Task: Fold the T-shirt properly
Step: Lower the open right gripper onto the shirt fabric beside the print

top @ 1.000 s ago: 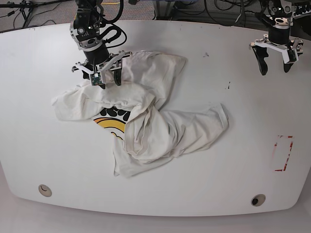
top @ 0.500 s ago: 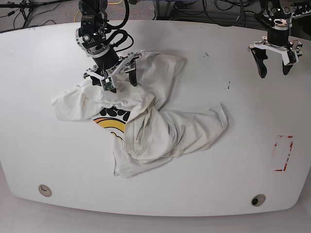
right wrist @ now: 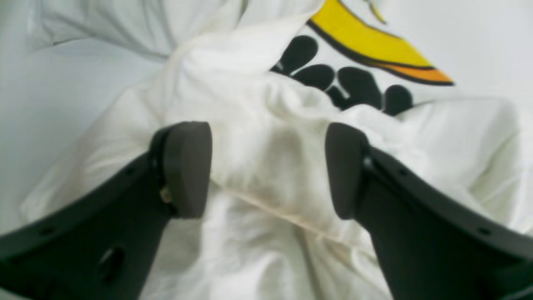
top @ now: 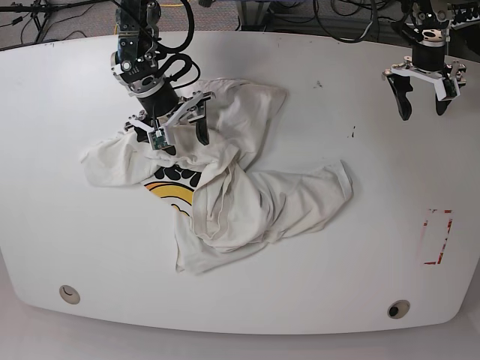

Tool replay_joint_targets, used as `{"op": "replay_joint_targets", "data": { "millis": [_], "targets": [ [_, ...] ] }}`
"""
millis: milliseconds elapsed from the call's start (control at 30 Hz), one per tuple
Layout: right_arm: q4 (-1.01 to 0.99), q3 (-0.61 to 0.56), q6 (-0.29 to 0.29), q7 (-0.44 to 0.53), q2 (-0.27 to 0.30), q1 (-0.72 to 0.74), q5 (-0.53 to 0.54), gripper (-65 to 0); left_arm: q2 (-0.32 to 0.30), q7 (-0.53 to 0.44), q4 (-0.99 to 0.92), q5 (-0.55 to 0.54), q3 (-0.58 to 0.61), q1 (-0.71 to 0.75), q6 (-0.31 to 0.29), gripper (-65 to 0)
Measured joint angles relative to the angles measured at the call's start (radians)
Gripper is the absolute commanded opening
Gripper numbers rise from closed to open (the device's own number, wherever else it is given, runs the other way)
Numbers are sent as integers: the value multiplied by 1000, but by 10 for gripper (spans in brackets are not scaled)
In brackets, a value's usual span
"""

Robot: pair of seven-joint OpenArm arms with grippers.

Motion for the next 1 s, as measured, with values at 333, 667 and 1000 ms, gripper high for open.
{"op": "replay_joint_targets", "data": {
  "millis": [333, 667, 1000],
  "targets": [
    [11, -3, -5, -7, 35, 60, 16, -237, -4, 0, -4, 4, 0, 0, 3, -185],
    [-95, -16, -3, -16, 85, 167, 14, -240, -3, 0, -5, 4, 0, -1, 3, -185],
    [-222, -31, -7, -12, 90, 219, 20, -239, -5, 0, -6, 5, 0, -2, 2, -183]
  ]
}}
